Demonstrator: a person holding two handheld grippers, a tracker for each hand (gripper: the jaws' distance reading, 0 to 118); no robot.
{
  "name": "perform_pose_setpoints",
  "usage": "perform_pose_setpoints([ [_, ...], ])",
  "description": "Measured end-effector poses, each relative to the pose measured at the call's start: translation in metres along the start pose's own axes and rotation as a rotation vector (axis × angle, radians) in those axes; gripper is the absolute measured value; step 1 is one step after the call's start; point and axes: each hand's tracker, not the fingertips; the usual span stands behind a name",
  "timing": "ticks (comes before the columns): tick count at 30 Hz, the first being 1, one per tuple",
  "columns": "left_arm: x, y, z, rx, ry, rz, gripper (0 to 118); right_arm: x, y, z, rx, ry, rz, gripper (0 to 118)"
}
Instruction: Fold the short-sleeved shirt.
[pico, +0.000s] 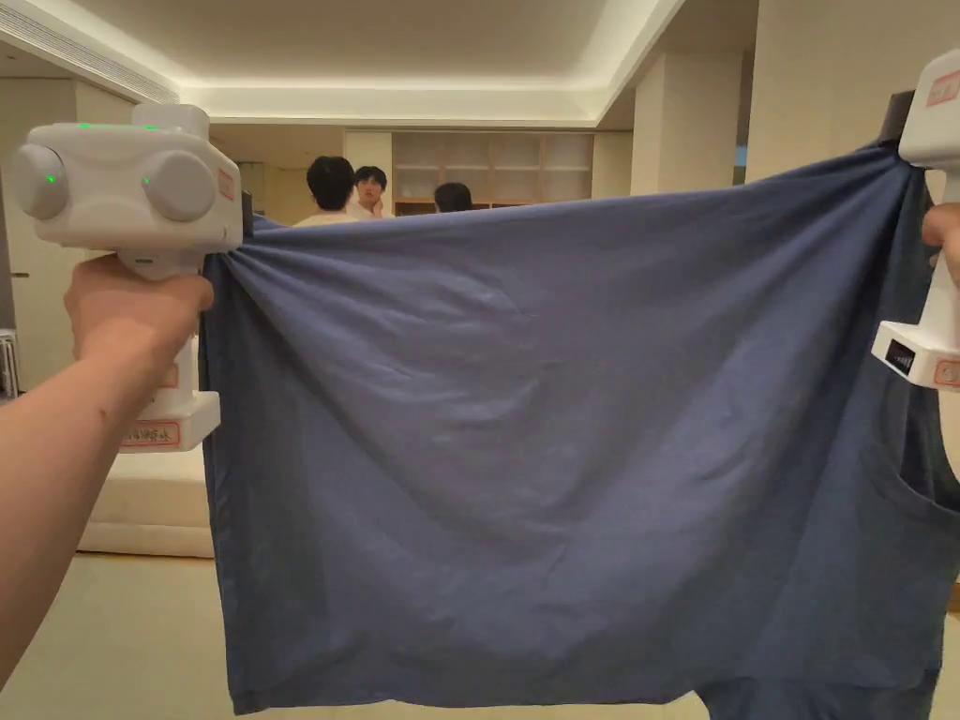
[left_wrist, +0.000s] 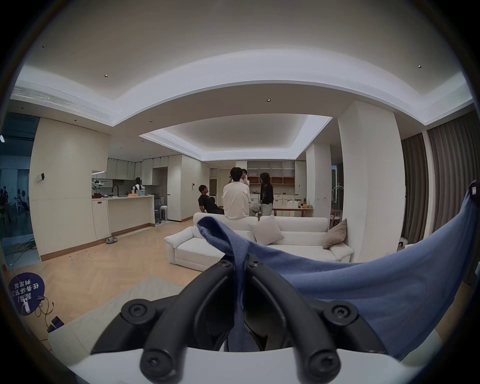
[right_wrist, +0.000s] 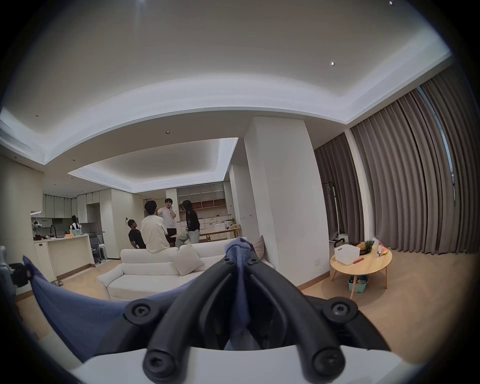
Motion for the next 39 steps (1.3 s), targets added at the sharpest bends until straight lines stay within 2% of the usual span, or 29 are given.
perform_pose_setpoints([
  [2,0.002,-0.004,-0.011,-0.003,-0.002,0.015,3,-0.003,-0.006,-0.012,-0.022,0.002,-0.036,2],
  [3,0.001,-0.006,-0.015,-0.005,-0.01,0.033,3,-0.005,-0.011,-0.016,-0.021,-0.001,-0.029,2],
  [7,0.002,-0.032,-0.032,-0.041,0.002,-0.005,3,-0.006,-0.041,-0.03,-0.064,0.015,0.054,2],
  [9,-0.001,-0.059,-0.034,-0.086,0.001,-0.025,3,-0.001,-0.07,-0.029,-0.115,0.032,0.063,2],
  [10,-0.003,-0.073,-0.034,-0.121,0.003,-0.04,3,0.002,-0.084,-0.025,-0.137,0.051,0.045,2],
  [11,-0.005,-0.09,-0.032,-0.16,-0.003,-0.054,3,0.008,-0.103,-0.02,-0.164,0.092,-0.016,2],
  [12,-0.008,-0.107,-0.028,-0.185,-0.006,-0.056,3,0.013,-0.12,-0.013,-0.208,0.123,0.011,2],
  [13,-0.011,-0.122,-0.023,-0.21,-0.024,-0.068,3,0.017,-0.139,-0.004,-0.226,0.109,0.025,2],
  [14,-0.016,-0.14,-0.014,-0.241,-0.036,-0.056,3,0.021,-0.157,0.007,-0.285,0.121,0.074,2],
  [16,-0.025,-0.173,0.012,-0.305,-0.066,-0.016,3,0.033,-0.194,0.035,-0.348,0.148,0.089,2],
  [17,-0.034,-0.194,0.033,-0.281,-0.1,0.032,3,0.041,-0.212,0.056,-0.402,0.186,0.091,2],
  [18,-0.039,-0.207,0.052,-0.328,-0.104,0.03,3,0.044,-0.23,0.083,-0.392,0.19,0.106,2],
  [19,-0.046,-0.221,0.073,-0.342,-0.119,0.057,3,0.047,-0.242,0.103,-0.455,0.184,0.123,2],
  [20,-0.052,-0.235,0.099,-0.318,-0.117,0.04,3,0.057,-0.257,0.128,-0.467,0.254,0.078,2],
  [21,-0.057,-0.248,0.123,-0.341,-0.124,0.028,3,0.062,-0.268,0.154,-0.499,0.213,0.073,2],
  [22,-0.06,-0.262,0.143,-0.325,-0.113,0.02,3,0.071,-0.276,0.177,-0.525,0.243,0.026,2],
  [23,-0.065,-0.273,0.163,-0.377,-0.12,-0.043,3,0.078,-0.289,0.2,-0.533,0.223,-0.014,2],
  [24,-0.072,-0.288,0.186,-0.389,-0.125,-0.03,3,0.083,-0.296,0.223,-0.599,0.21,-0.006,2],
  [25,-0.076,-0.299,0.206,-0.399,-0.127,-0.031,3,0.09,-0.306,0.244,-0.603,0.239,-0.054,2],
  [26,-0.083,-0.309,0.229,-0.443,-0.136,0.02,3,0.093,-0.313,0.264,-0.616,0.241,-0.032,2],
  [27,-0.09,-0.321,0.25,-0.451,-0.134,0.08,3,0.096,-0.32,0.285,-0.669,0.242,0.029,2],
  [28,-0.098,-0.329,0.265,-0.489,-0.138,0.056,3,0.099,-0.325,0.303,-0.674,0.236,0.051,2],
  [30,-0.105,-0.351,0.301,-0.504,-0.1,-0.019,3,0.112,-0.338,0.338,-0.729,0.283,0.011,2],
  [32,-0.117,-0.372,0.327,-0.593,-0.132,-0.01,3,0.118,-0.353,0.369,-0.766,0.272,0.058,2],
  [34,-0.124,-0.397,0.345,-0.671,-0.135,0.021,3,0.128,-0.375,0.388,-0.851,0.282,0.054,2],
  [36,-0.125,-0.424,0.355,-0.771,-0.133,-0.042,3,0.137,-0.404,0.4,-0.946,0.263,0.075,2],
  [39,-0.132,-0.458,0.356,-0.886,-0.121,-0.046,3,0.148,-0.445,0.409,-1.047,0.24,0.176,2],
])
